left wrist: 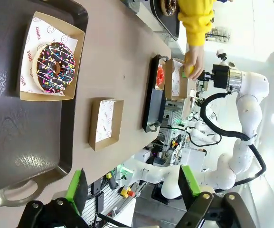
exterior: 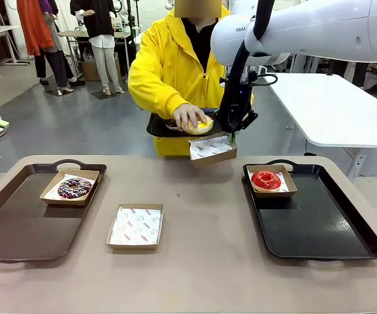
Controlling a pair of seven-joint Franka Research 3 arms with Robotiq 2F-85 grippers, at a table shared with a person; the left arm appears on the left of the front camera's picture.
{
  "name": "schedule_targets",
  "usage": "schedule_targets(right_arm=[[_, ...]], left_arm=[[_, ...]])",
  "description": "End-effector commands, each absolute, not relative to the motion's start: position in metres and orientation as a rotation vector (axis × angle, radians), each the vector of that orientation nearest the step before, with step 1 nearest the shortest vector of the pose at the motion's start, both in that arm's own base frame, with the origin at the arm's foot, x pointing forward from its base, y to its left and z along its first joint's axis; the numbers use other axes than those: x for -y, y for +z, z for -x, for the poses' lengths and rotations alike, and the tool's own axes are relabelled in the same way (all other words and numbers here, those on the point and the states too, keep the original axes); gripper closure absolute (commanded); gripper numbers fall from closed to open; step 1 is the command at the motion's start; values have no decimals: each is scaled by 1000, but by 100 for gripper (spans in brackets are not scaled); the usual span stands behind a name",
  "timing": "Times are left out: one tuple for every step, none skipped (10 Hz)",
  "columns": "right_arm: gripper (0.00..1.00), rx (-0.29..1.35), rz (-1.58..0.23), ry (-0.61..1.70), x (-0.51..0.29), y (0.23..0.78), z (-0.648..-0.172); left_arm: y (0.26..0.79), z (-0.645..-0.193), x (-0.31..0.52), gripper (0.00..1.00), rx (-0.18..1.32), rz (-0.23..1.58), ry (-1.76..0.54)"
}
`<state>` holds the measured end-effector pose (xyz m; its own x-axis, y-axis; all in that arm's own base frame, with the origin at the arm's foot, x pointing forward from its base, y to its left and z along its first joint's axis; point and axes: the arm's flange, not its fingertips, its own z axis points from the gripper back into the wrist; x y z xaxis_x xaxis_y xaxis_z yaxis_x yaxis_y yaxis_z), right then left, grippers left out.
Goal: Individually package the donuts and arrange them on the tray.
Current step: Place the picked Paper togo box on the Handle tray while simultaneously picking up another Paper togo box from the table with the other hand.
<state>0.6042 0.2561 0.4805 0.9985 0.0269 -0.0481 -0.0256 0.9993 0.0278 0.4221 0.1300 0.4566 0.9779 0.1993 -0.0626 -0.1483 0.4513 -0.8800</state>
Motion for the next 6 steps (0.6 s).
schedule_targets(right_arm=[[100,-47,-30,25,-254,482,-603],[100,-47,-30,25,-254,482,-603],[100,-47,-30,25,-254,482,-603],[100,-47,-30,25,-254,482,-603],[100,-47,-30,25,-254,482,-603],[100,-47,-30,25,-254,482,-603]], left_arm=[[459,-424,-129,0,58,1091,213],[459,-424,-129,0,58,1091,213],[459,-424,-129,0,58,1091,213],[459,-424,-129,0,58,1091,213],[459,-424,-129,0,58,1091,213],[459,-424,-129,0,58,1091,213]])
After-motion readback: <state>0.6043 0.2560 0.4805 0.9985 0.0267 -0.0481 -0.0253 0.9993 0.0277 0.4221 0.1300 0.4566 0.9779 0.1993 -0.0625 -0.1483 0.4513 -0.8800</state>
